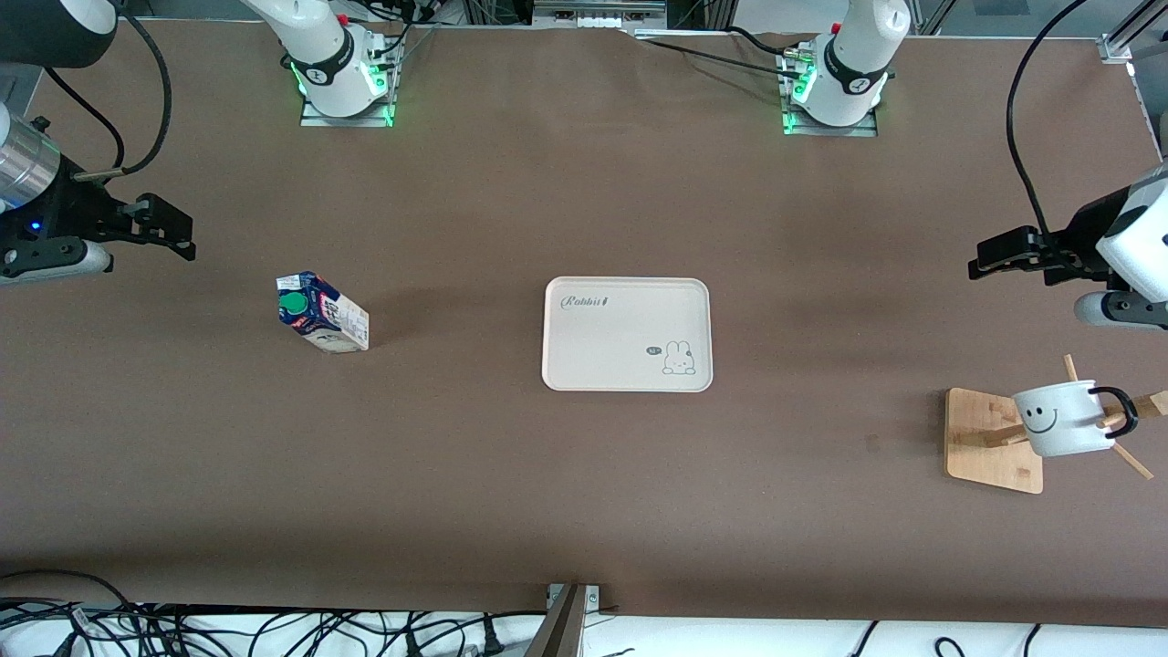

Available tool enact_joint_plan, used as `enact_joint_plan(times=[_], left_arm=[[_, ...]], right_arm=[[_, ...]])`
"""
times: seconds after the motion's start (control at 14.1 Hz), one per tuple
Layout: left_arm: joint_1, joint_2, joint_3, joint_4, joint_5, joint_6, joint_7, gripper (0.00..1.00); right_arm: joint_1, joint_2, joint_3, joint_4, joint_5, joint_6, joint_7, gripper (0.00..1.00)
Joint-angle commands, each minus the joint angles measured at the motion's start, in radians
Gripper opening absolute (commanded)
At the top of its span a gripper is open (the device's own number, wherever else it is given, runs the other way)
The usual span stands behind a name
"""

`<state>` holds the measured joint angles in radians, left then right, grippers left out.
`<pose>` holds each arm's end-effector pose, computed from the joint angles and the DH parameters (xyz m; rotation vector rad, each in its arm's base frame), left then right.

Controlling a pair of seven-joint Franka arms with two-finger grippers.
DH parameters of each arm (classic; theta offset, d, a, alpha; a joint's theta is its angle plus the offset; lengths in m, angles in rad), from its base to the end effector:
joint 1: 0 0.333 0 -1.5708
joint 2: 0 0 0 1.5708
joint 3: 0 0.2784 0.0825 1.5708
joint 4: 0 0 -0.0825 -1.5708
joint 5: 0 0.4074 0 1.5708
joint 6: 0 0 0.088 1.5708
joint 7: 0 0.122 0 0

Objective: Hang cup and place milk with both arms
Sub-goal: 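Open the left gripper and withdraw it from the hung mug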

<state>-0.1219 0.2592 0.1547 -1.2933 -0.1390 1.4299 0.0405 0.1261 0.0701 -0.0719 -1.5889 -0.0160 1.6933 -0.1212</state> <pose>0.6292 -0.0093 0.5413 3.0332 -0.0329 -0.1765 0.6061 0.0322 0.5324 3.1068 0.2762 0.0527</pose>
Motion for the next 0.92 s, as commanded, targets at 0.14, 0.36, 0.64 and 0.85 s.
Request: enact_joint_plan(times=[0.14, 0.36, 0.64, 0.85], left_arm=[[0.001, -0.028, 0.0, 0.031, 0.029, -0.031, 0.012, 1.0], [0.001, -0.029, 0.003, 0.037, 0.035, -0.032, 0.013, 1.0], [0.01, -0.053, 0.008, 0.006, 0.084, -0.048, 0.079, 1.0], [0.015, -0.156, 0.0, -0.159, 0.081, 0.081, 0.088, 1.0]], right_arm=[[-0.011, -0.007, 0.017, -0.005, -0.007, 0.008, 0.015, 1.0], [-0.011, -0.007, 0.017, -0.005, -0.007, 0.008, 0.015, 1.0], [-0.011, -0.007, 0.017, -0.005, -0.007, 0.008, 0.015, 1.0], [-0.01, -0.007, 0.017, -0.005, -0.007, 0.008, 0.015, 1.0]])
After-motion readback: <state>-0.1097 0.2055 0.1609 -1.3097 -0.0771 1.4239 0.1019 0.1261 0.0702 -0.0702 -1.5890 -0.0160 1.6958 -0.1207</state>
